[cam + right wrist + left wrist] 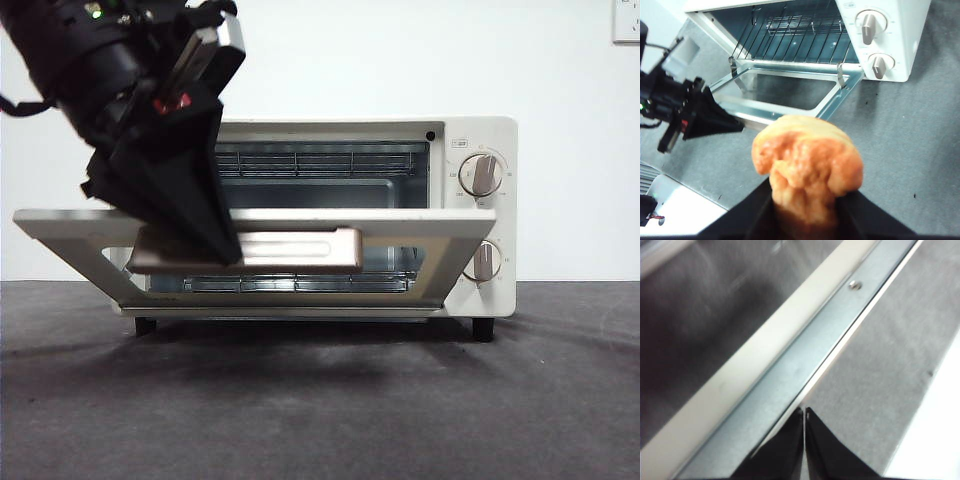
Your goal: The left arm flap open the oven, the right arm pick bread and place it into oven, the left arm flap close the oven
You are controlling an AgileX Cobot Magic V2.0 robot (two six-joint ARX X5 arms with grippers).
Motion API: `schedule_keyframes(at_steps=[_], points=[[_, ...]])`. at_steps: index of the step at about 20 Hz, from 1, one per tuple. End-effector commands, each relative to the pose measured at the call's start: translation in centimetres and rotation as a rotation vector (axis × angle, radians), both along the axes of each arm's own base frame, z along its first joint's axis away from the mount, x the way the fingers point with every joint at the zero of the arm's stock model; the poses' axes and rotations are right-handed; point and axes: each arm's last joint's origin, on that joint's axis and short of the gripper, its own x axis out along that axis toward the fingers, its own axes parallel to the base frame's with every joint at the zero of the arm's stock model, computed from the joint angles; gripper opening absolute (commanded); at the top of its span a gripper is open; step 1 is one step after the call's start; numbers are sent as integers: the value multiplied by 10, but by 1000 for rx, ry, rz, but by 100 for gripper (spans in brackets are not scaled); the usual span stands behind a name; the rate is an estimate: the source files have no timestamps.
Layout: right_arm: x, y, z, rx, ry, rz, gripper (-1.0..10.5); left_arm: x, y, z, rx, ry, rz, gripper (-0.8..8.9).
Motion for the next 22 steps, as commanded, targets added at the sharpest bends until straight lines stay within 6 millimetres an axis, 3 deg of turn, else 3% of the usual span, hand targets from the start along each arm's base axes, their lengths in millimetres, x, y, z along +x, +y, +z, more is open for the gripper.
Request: schedule_keyframes(at_steps=[1, 6, 12, 16, 19, 22], points=[[-1, 0, 6, 4, -32, 10, 109, 7, -3, -4, 24, -49, 45, 17], [-1, 0, 6, 4, -33, 10, 109, 1, -10, -6, 22, -37, 23, 16], [0, 0, 6, 4, -33, 10, 109, -9, -7, -27, 43, 11, 30, 16], [-1, 0, 6, 2, -34, 11, 109, -12, -9, -29, 27, 39, 13, 16], [-1, 0, 6, 2, -34, 13, 109, -18, -7, -20, 6, 51, -4, 17], [0, 1, 6, 3, -31, 16, 109, -31, 4, 11, -40, 17, 12, 17]])
